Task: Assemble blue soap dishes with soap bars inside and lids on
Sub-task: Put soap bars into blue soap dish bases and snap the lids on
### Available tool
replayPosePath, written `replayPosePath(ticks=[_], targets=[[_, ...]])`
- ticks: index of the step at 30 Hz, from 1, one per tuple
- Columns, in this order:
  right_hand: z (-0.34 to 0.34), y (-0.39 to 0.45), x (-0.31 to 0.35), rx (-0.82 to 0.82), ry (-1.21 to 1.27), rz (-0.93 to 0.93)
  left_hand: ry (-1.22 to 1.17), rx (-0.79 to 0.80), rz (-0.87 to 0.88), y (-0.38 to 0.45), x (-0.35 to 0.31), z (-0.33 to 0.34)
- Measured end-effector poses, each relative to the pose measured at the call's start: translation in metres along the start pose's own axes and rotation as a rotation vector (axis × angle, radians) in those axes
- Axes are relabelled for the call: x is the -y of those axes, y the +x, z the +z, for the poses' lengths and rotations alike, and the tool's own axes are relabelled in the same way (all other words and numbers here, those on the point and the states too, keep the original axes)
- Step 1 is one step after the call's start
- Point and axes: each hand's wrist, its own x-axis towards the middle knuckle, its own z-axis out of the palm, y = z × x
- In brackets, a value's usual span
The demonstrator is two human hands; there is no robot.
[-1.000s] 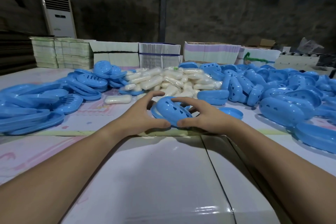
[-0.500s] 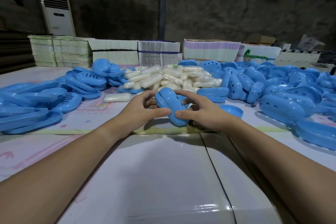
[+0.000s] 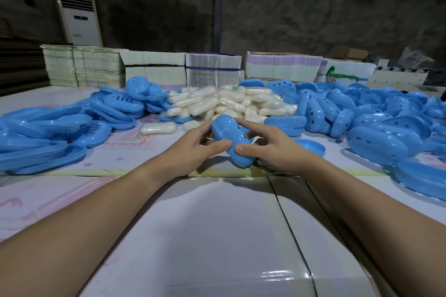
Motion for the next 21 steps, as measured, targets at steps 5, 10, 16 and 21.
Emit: replayPosePath(ticks=[5, 10, 16, 21], targets=[[0.003, 0.000, 0.005, 0.010, 0.007, -0.006, 0.010, 0.009, -0.010, -0.001, -0.002, 0.000], [0.003, 0.001, 0.003, 0.016, -0.009, 0.035, -0.028, -0.010, -0.013, -0.002, -0.004, 0.002], [0.008, 0.000, 0.004, 0.017, 0.107, -0.013, -0.165, -0.076, -0.025, -0.001, -0.010, 0.004], [0.002, -0.005, 0.012, -0.047, 0.079, 0.018, -0.154, -0.035, -0.039, 0.000, -0.005, 0.003]])
